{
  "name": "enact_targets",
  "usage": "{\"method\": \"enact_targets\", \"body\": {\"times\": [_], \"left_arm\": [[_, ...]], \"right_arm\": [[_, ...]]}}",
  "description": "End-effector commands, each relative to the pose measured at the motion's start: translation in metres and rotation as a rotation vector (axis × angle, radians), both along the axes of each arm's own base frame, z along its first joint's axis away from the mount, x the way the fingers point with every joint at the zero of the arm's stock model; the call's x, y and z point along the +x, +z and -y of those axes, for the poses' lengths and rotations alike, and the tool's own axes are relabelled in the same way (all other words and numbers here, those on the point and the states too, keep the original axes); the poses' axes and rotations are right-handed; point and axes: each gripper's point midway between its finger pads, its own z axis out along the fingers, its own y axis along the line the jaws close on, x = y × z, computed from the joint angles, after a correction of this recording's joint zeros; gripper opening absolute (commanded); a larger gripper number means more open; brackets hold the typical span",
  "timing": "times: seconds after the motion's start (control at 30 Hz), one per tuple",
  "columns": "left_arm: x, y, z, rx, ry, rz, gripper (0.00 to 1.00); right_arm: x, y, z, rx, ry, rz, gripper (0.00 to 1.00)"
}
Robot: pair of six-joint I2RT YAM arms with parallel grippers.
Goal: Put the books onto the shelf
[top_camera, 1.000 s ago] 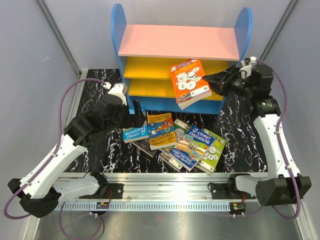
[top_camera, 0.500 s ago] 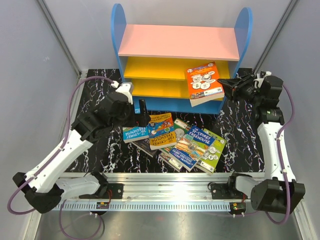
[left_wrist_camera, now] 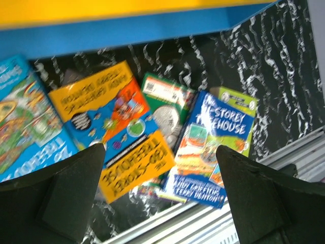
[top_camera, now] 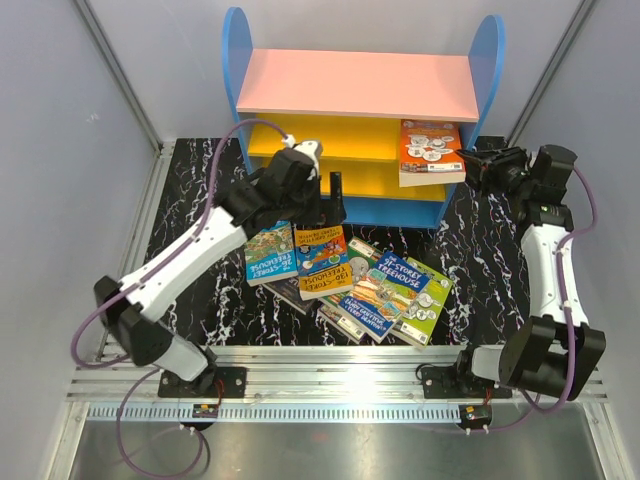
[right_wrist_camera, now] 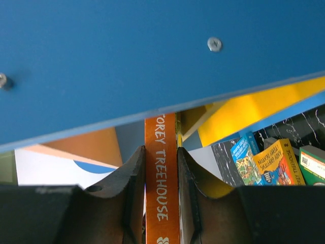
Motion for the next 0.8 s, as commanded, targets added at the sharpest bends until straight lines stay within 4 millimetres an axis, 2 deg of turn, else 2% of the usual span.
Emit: {"method": "enact_targets", "body": {"times": [0.0, 0.03, 0.07, 0.1, 0.13, 0.17, 0.2, 0.23, 0.27, 0.3, 0.33, 0.37, 0.4, 0.6, 0.67, 0.73, 0.77], "left_arm": [[0.015, 0.038, 0.04, -0.088, -0.062, 0.08, 0.99], [0.022, 0.024, 0.051, -0.064, -0.065, 0.052, 0.99], [0.024, 0.023, 0.056, -0.058, -0.066, 0.046, 0.99], [0.029, 0.034, 0.064, -0.068, -0.062, 0.071, 0.99], [0.036, 0.017, 0.073, -0.04, -0.058, 0.042, 0.99], [0.038, 0.013, 0.077, -0.025, -0.059, 0.029, 0.99], [0.044, 0.024, 0.084, -0.041, -0.058, 0.049, 0.99], [0.047, 0.02, 0.086, -0.024, -0.056, 0.038, 0.99], [0.055, 0.004, 0.094, 0.001, -0.054, 0.016, 0.99], [0.061, 0.018, 0.1, -0.02, -0.053, 0.044, 0.99], [0.064, 0.017, 0.101, -0.006, -0.054, 0.042, 0.99], [0.07, 0.004, 0.107, 0.015, -0.056, 0.026, 0.99], [0.075, 0.02, 0.111, -0.01, -0.054, 0.058, 0.99], [0.087, 0.018, 0.126, -0.026, -0.068, 0.08, 0.99], [0.089, 0.015, 0.128, -0.029, -0.074, 0.08, 0.99], [0.09, 0.012, 0.131, -0.03, -0.078, 0.077, 0.99], [0.091, 0.012, 0.131, -0.032, -0.077, 0.077, 0.99]], "right_arm": [[0.009, 0.042, 0.007, -0.032, -0.011, 0.123, 0.0], [0.011, 0.038, 0.009, -0.043, -0.012, 0.117, 0.0], [0.012, 0.035, 0.01, -0.045, -0.014, 0.104, 0.0], [0.013, 0.034, 0.012, -0.048, -0.019, 0.1, 0.0], [0.014, 0.03, 0.013, -0.051, -0.019, 0.09, 0.0], [0.016, 0.028, 0.014, -0.051, -0.019, 0.085, 0.0], [0.016, 0.022, 0.014, -0.045, -0.018, 0.071, 0.0], [0.018, 0.017, 0.014, -0.039, -0.015, 0.059, 0.0], [0.019, 0.014, 0.015, -0.037, -0.016, 0.059, 0.0], [0.019, 0.006, 0.015, -0.029, -0.016, 0.041, 0.0], [0.019, 0.003, 0.015, -0.032, -0.018, 0.037, 0.0], [0.02, -0.001, 0.016, -0.031, -0.021, 0.027, 0.0], [0.02, -0.006, 0.016, -0.029, -0.024, 0.016, 0.0], [0.024, -0.024, 0.019, -0.031, -0.027, -0.021, 0.01], [0.026, -0.029, 0.019, -0.029, -0.027, -0.033, 0.14], [0.028, -0.037, 0.019, -0.021, -0.024, -0.052, 0.33], [0.029, -0.037, 0.019, -0.022, -0.022, -0.048, 0.52]]}}
